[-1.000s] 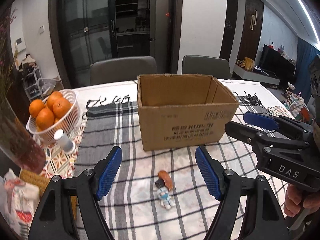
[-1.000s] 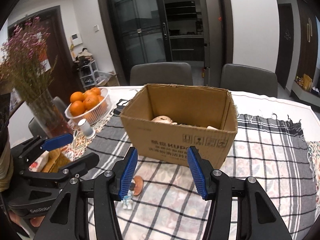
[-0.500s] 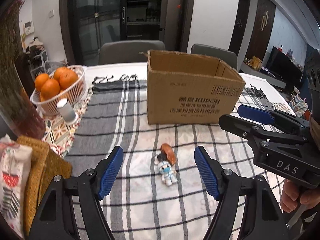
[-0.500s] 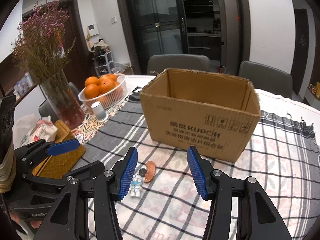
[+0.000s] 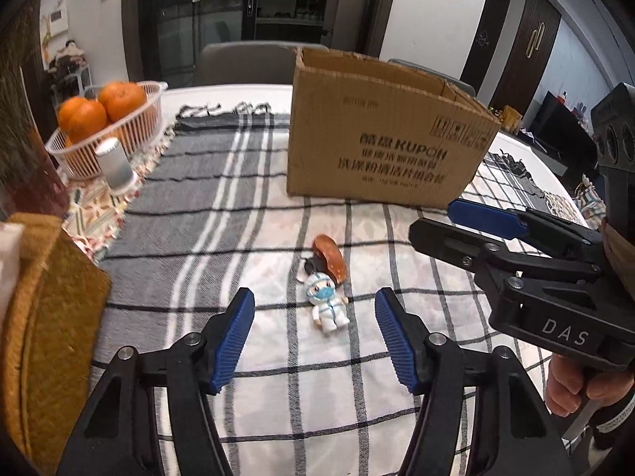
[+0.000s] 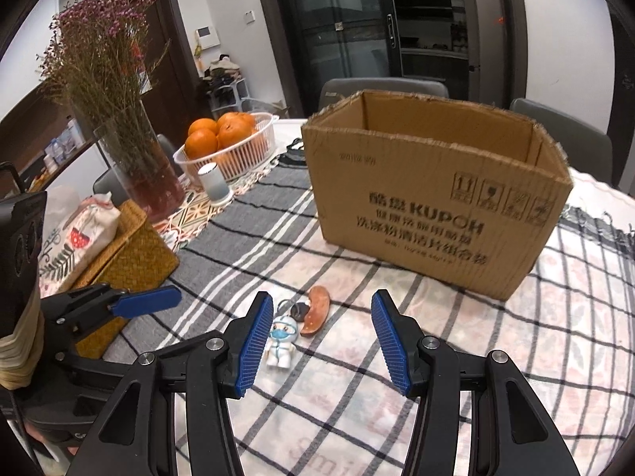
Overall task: Organize rigid objects
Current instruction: 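Move both tools back from the box toward the figurine and wooden keychain, then close the left tool on the white astronaut figurine while the right tool grasps the wooden keychain tag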
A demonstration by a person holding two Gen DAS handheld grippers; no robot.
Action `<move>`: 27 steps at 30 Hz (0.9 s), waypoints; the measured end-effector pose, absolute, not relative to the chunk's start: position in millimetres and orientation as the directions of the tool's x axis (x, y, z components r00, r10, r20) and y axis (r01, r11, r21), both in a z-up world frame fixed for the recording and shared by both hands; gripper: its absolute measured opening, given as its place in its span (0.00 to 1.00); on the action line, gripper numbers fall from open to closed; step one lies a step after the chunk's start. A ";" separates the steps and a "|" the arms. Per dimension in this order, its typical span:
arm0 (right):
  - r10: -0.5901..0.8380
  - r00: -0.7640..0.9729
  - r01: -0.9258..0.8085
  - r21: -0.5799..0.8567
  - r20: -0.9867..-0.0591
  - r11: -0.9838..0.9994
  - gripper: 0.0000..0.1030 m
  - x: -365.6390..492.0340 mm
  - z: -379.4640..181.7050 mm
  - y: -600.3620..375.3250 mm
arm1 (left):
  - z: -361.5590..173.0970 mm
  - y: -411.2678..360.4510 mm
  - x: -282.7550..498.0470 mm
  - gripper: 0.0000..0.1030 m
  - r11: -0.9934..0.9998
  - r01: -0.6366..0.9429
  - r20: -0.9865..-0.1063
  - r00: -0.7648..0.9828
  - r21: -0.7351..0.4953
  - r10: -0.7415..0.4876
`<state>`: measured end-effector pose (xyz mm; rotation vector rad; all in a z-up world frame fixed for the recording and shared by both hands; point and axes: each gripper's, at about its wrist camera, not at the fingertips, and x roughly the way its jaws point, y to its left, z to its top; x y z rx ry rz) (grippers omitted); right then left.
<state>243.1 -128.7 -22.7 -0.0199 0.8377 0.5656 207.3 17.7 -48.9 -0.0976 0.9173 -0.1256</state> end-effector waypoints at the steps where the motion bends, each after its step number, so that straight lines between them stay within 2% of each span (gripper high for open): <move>1: 0.469 0.526 -0.483 0.204 -0.710 0.851 0.51 243.7 -25.3 -128.1 | -52.8 17.5 208.2 0.56 0.988 0.061 -0.790 0.595 -0.142 -0.150; 17: 0.500 0.436 -0.481 0.276 -0.749 0.832 0.51 260.8 -67.0 -122.7 | -92.2 14.8 240.4 0.49 0.985 0.035 -0.832 0.531 -0.168 -0.161; 27: 0.512 0.393 -0.477 0.306 -0.764 0.824 0.47 272.7 -82.5 -119.4 | -108.0 12.4 257.4 0.47 0.986 0.027 -0.849 0.503 -0.167 -0.158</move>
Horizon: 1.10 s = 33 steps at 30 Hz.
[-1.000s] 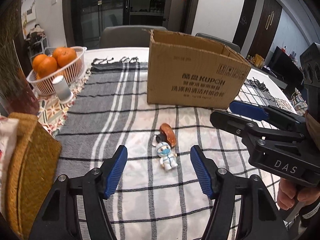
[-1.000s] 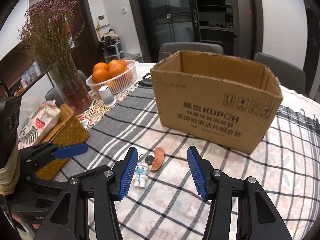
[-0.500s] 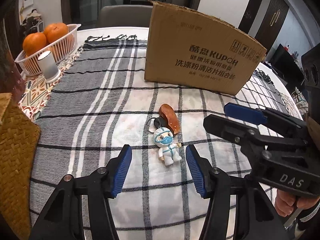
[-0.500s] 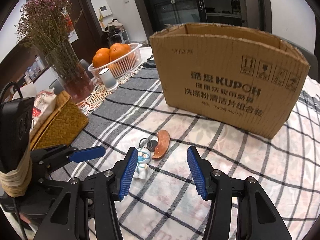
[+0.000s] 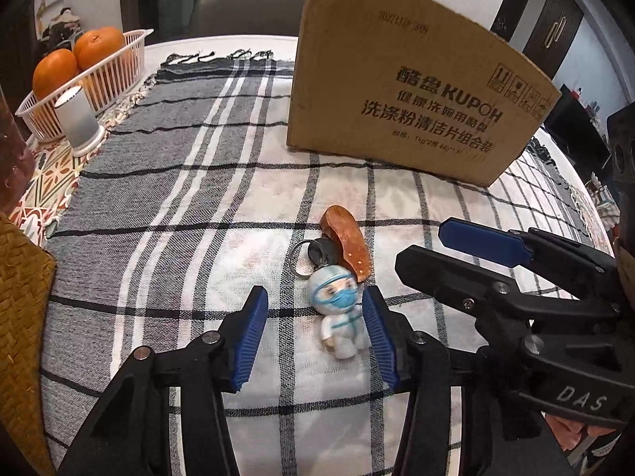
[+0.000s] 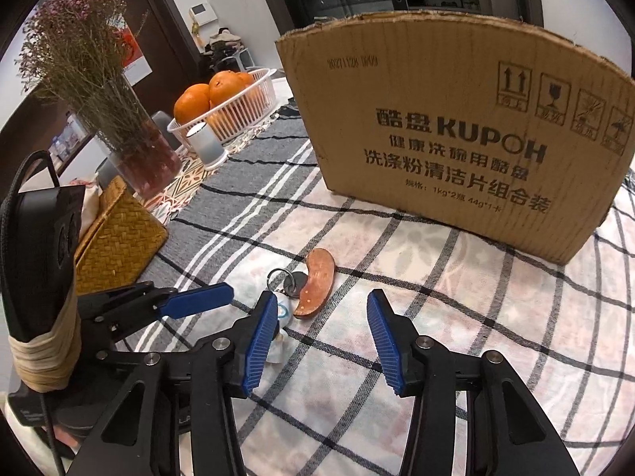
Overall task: Organize rigid objects
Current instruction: 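Close the left tool on the white astronaut figurine while the right tool grasps the wooden keychain tag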
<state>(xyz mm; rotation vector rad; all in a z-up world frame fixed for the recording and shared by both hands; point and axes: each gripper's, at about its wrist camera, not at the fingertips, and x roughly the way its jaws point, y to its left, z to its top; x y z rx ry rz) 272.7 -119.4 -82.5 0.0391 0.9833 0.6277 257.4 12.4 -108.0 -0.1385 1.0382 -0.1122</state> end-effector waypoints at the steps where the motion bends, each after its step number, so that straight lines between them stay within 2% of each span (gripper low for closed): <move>1: 0.512 0.391 -0.477 0.308 -0.765 0.823 0.47 273.6 -83.7 -118.4 | -109.5 12.7 258.2 0.47 0.985 0.026 -0.849 0.505 -0.168 -0.158; 8: 0.510 0.378 -0.467 0.317 -0.772 0.825 0.47 278.7 -90.7 -113.6 | -117.2 14.1 264.7 0.45 0.982 0.022 -0.848 0.502 -0.186 -0.171; 11: 0.505 0.374 -0.459 0.318 -0.778 0.830 0.47 279.8 -93.2 -113.9 | -118.8 12.5 265.5 0.38 0.983 0.026 -0.843 0.511 -0.181 -0.169; 13: 0.506 0.369 -0.454 0.325 -0.779 0.830 0.47 280.5 -95.3 -114.1 | -118.3 12.4 265.2 0.30 0.981 0.035 -0.838 0.514 -0.193 -0.184; 15: 0.509 0.365 -0.445 0.334 -0.779 0.831 0.47 282.1 -96.9 -114.0 | -117.9 15.2 264.8 0.28 0.979 0.031 -0.835 0.517 -0.201 -0.187; 26: 0.452 0.387 -0.425 0.280 -0.804 0.861 0.47 291.2 -104.1 -94.8 | -118.3 50.9 259.5 0.28 0.977 -0.018 -0.827 0.537 -0.211 -0.168; 29: 0.410 0.397 -0.406 0.244 -0.821 0.881 0.40 295.9 -107.9 -87.1 | -117.5 62.6 260.3 0.28 0.973 -0.037 -0.820 0.546 -0.226 -0.170; 33: 0.375 0.392 -0.395 0.214 -0.840 0.893 0.37 301.3 -115.4 -77.3 | -117.4 72.0 263.0 0.28 0.975 -0.043 -0.818 0.552 -0.219 -0.159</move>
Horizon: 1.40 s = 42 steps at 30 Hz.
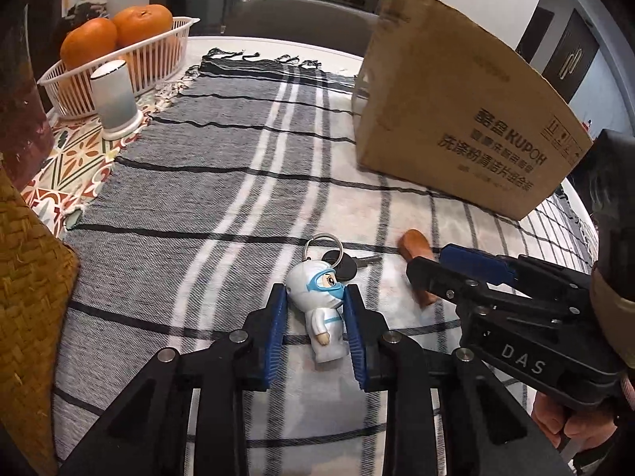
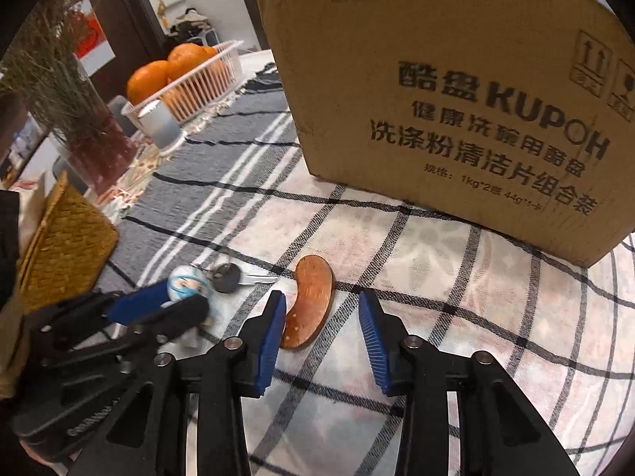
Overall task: Organize rigid objects
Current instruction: 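Close the left tool on the white astronaut figurine while the right tool grasps the wooden keychain tag, then lift and carry the figurine with the left tool while the right tool carries the keychain over the box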
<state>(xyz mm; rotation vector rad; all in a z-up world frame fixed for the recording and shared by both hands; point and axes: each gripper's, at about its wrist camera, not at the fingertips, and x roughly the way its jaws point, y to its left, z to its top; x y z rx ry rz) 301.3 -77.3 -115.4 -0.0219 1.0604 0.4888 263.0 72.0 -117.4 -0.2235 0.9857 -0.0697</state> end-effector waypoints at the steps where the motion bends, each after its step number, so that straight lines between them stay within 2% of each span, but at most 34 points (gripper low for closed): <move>1: 0.372 0.391 -0.395 0.211 -0.842 0.894 0.37 302.5 -116.9 -75.0 | -117.7 73.4 263.2 0.28 0.975 -0.041 -0.818 0.553 -0.218 -0.160; 8: 0.316 0.435 -0.387 0.141 -0.843 0.911 0.31 307.6 -116.9 -63.5 | -119.1 81.8 267.1 0.28 0.976 -0.040 -0.816 0.556 -0.216 -0.158; 11: 0.307 0.445 -0.401 0.120 -0.841 0.908 0.23 306.1 -116.8 -58.5 | -119.3 82.7 268.0 0.28 0.975 -0.036 -0.815 0.556 -0.220 -0.163; 22: 0.309 0.487 -0.385 0.116 -0.817 0.915 0.23 285.6 -102.8 -67.8 | -95.5 71.6 258.8 0.28 0.984 0.002 -0.773 0.619 -0.179 -0.142; 42: 0.319 0.625 -0.283 0.174 -0.712 0.943 0.23 252.4 -33.9 -118.8 | -29.7 34.8 234.9 0.28 0.981 0.104 -0.685 0.704 -0.164 -0.189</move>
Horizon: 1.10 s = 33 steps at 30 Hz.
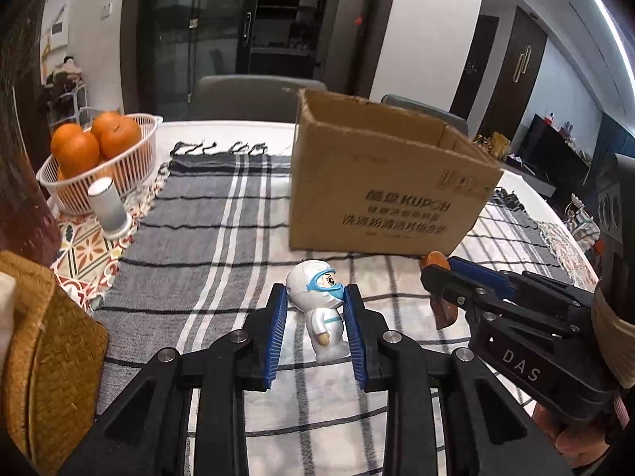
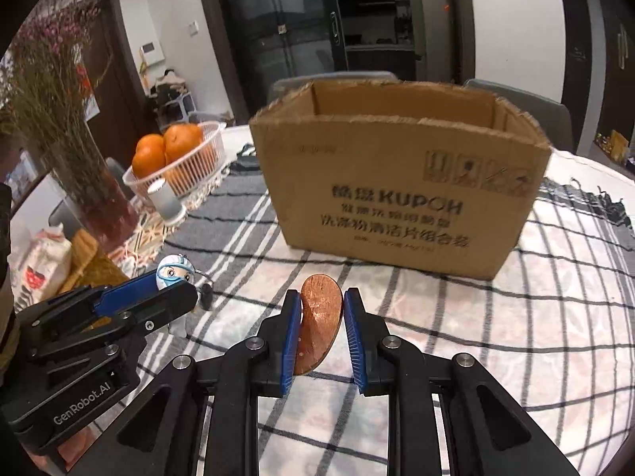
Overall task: Organize rigid objects
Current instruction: 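Lift and carry the figurine with the left tool while the right tool carries the keychain over the box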
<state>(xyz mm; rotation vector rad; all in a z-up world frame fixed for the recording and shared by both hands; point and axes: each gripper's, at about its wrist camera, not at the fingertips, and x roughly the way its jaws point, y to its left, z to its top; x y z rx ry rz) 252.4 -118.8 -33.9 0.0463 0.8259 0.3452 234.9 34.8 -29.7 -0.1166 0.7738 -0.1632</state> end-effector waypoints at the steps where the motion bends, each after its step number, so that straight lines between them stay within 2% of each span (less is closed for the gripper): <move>1: 0.315 0.634 -0.278 0.173 -0.706 0.945 0.23 250.9 -29.3 -121.4 | -26.9 33.4 234.3 0.28 0.981 0.106 -0.682 0.706 -0.164 -0.191; 33: 0.292 0.775 -0.216 0.199 -0.560 0.956 0.23 250.3 75.0 -169.9 | 81.2 -8.4 260.3 0.28 0.960 0.238 -0.579 0.765 -0.149 -0.280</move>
